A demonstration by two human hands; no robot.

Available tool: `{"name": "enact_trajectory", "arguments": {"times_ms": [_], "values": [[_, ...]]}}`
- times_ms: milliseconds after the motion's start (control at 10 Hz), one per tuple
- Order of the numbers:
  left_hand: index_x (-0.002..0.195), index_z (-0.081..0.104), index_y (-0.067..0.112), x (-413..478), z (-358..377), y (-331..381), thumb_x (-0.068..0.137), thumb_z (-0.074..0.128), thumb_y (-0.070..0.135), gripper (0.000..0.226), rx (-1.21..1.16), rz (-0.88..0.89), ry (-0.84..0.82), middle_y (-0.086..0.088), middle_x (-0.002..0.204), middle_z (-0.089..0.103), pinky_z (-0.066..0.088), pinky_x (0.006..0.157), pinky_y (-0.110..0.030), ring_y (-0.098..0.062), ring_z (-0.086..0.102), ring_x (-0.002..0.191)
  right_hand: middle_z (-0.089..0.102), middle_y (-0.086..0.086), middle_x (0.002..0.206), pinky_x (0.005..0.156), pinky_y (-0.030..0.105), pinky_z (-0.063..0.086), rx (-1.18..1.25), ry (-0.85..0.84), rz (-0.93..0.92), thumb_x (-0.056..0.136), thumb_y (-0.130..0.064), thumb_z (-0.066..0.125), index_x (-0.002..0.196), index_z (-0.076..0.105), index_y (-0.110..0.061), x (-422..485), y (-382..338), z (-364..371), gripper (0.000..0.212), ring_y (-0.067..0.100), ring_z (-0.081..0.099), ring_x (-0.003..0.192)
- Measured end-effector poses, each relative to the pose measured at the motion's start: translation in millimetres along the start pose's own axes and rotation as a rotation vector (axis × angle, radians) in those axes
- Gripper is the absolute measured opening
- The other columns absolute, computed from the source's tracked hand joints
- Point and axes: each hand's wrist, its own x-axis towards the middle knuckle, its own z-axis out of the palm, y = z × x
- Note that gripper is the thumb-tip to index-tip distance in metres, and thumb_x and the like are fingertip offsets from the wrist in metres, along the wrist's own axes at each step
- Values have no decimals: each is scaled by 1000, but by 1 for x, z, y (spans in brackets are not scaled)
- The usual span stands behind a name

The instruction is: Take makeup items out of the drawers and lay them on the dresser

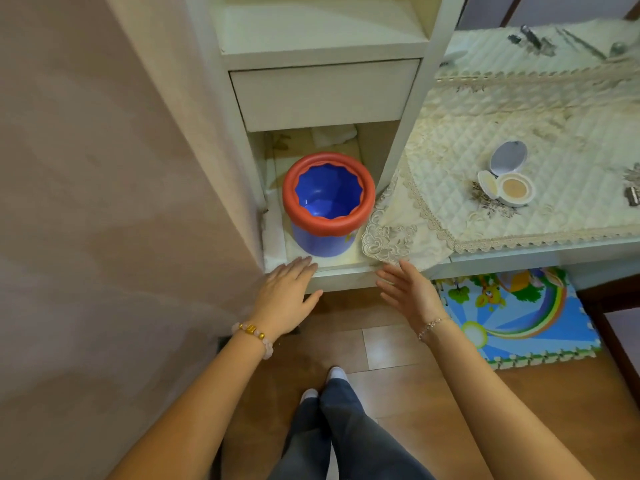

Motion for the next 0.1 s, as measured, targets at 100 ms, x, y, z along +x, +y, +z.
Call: {"name": "enact_trajectory", "arguments": {"times_ms": [100], "values": [[141,35,18,-3,-15,18,94,42,42,53,-11,66,84,0,148,36,18,113,-31,-17,30,137,65,10,116,95,36,46,-227,106,-204,95,-32,44,109,62,-12,-21,-18,-12,30,23,61,106]]}}
